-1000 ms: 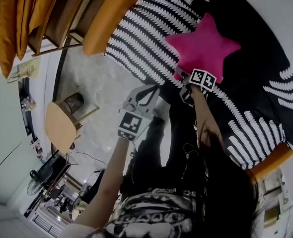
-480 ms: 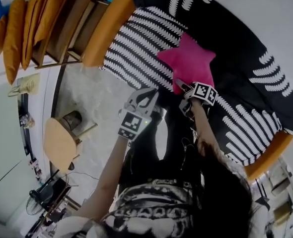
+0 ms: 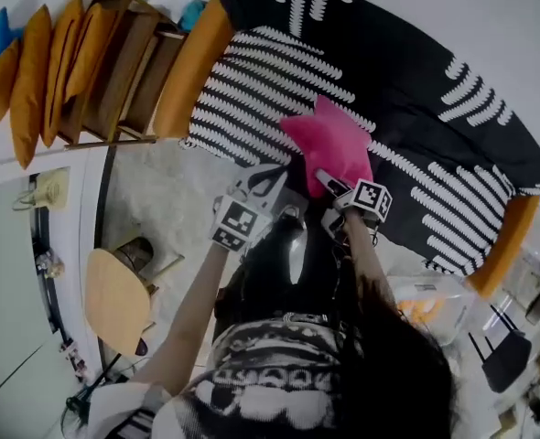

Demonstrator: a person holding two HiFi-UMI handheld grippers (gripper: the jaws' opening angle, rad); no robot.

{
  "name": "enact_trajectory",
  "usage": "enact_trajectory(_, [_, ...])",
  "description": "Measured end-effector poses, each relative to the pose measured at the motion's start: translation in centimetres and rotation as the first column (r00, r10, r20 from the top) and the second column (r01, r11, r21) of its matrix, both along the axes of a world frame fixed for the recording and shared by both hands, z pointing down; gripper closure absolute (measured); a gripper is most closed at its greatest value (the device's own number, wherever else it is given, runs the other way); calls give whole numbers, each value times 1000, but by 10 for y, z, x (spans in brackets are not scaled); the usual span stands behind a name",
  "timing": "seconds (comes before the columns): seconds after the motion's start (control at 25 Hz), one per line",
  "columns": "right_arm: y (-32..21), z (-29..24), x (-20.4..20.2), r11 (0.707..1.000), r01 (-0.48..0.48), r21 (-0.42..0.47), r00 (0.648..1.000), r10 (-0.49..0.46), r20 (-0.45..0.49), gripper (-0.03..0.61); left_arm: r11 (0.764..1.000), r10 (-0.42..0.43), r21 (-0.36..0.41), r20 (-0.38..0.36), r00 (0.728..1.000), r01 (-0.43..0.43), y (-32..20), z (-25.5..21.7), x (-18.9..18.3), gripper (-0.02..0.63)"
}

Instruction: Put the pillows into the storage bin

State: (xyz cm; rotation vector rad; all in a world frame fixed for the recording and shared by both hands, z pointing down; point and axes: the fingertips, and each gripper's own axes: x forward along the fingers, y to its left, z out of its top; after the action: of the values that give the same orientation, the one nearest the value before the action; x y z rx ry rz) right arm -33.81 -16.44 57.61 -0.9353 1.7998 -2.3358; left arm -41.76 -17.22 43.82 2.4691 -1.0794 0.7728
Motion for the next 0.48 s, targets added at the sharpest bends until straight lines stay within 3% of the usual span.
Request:
enact_trajectory(0.16, [37,-26,-5,994,-105,34,994,104,8,377,997,70,34,0,998,-70,38,-11,-18,606])
enact_trajectory(0.36, [92,-52,-11,983,-162,87,987,163,-9,377,992,120,49,-30,992,-118,87,-23,-37,607])
enact_trajectory(0.48, [122,-62,-7,979,-190,71,980,193,-42,377,990,139,36,-52,989,-138,108,-21,-42,607])
